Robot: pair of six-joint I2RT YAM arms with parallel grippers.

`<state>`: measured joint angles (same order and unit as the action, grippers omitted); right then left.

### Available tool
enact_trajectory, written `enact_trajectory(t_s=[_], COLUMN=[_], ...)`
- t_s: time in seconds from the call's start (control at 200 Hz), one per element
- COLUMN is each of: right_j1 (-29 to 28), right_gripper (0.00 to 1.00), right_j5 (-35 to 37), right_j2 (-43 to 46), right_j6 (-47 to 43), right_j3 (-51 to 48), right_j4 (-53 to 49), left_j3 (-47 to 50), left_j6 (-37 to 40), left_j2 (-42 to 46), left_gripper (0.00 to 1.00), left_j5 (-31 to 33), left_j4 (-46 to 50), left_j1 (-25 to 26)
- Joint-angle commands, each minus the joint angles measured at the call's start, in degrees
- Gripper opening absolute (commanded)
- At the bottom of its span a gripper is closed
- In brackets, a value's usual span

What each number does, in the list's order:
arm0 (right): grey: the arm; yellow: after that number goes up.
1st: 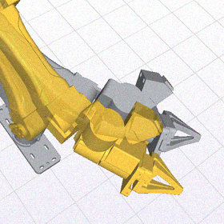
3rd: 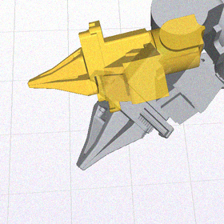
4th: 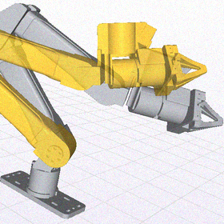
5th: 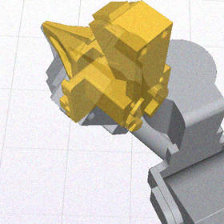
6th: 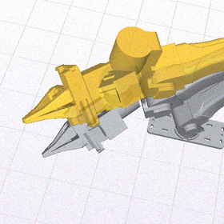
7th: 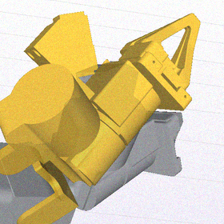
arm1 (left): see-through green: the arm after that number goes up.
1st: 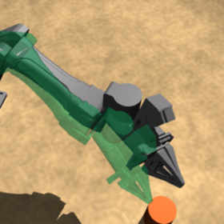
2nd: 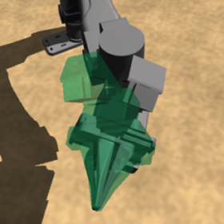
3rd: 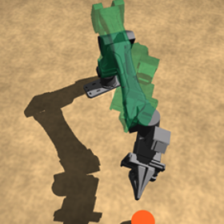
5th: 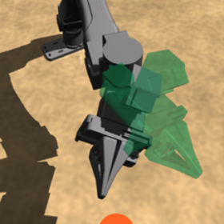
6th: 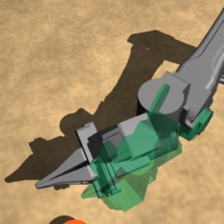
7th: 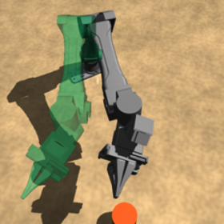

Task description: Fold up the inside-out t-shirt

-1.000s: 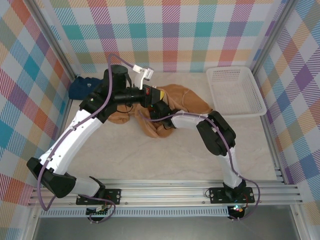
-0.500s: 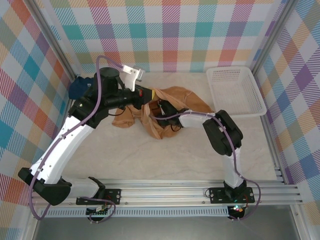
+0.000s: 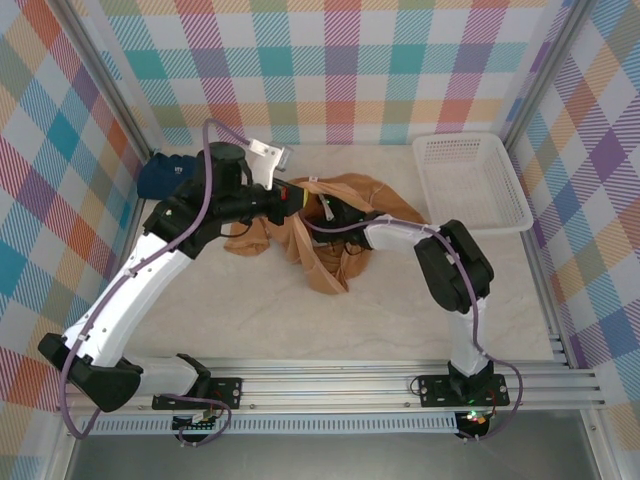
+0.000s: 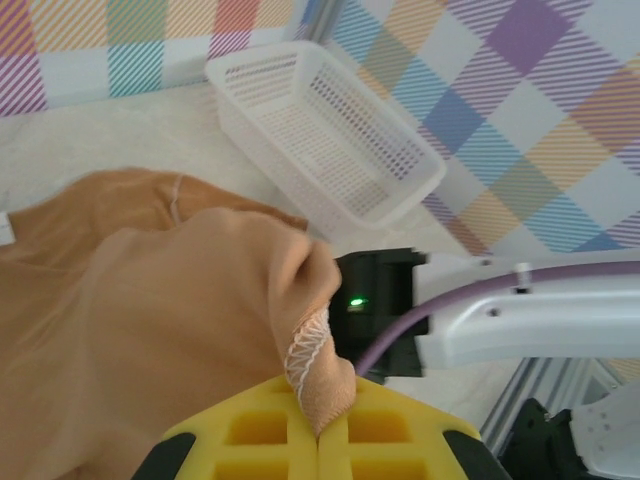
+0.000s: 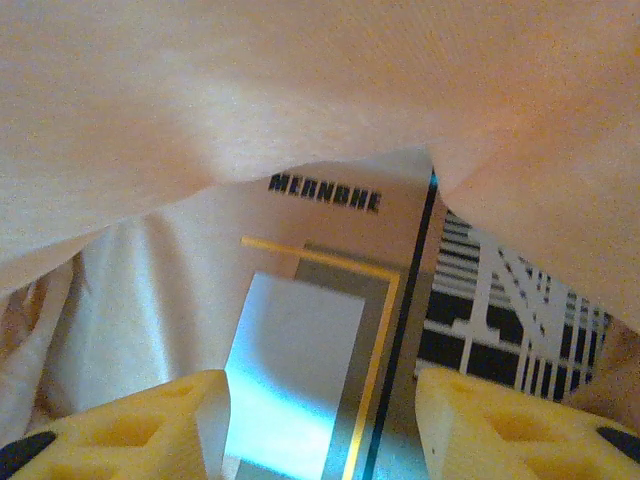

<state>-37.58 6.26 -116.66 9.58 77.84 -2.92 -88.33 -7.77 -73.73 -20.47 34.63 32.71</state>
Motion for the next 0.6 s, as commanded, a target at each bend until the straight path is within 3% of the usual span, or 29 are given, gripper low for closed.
enact_trajectory(t_s=[0.0,0.26,0.48,0.6], right_j1=[-1.0,-1.5,-1.5,-1.5], right_gripper=[0.52,0.55,0.67,0.65], right_j5=[3.4,6.5,7.4,6.1], right_j2=[-3.5,-10.5,-16.6,-19.1], right_j6=[-2.3,-2.8,-3.6,-4.2], right_j3=[4.5,15.4,26.1,29.9], right_j4=[-4.2,-11.6,-19.7,-24.2], left_j3=[-3.4,-8.1,-7.9,-7.8], left_j6=[-1.4,-1.9,-1.4,-0.9], left_j2=[2.0,0.3,2.3,3.9], left_gripper=[0.0,0.0,0.0,0.0], left_j5=[-5.3,-7.9,-8.5,-4.1], left_j4=[-6.6,-7.1,-7.2,-6.5], left_j1=[-0.2,-0.2,-0.2,-0.3])
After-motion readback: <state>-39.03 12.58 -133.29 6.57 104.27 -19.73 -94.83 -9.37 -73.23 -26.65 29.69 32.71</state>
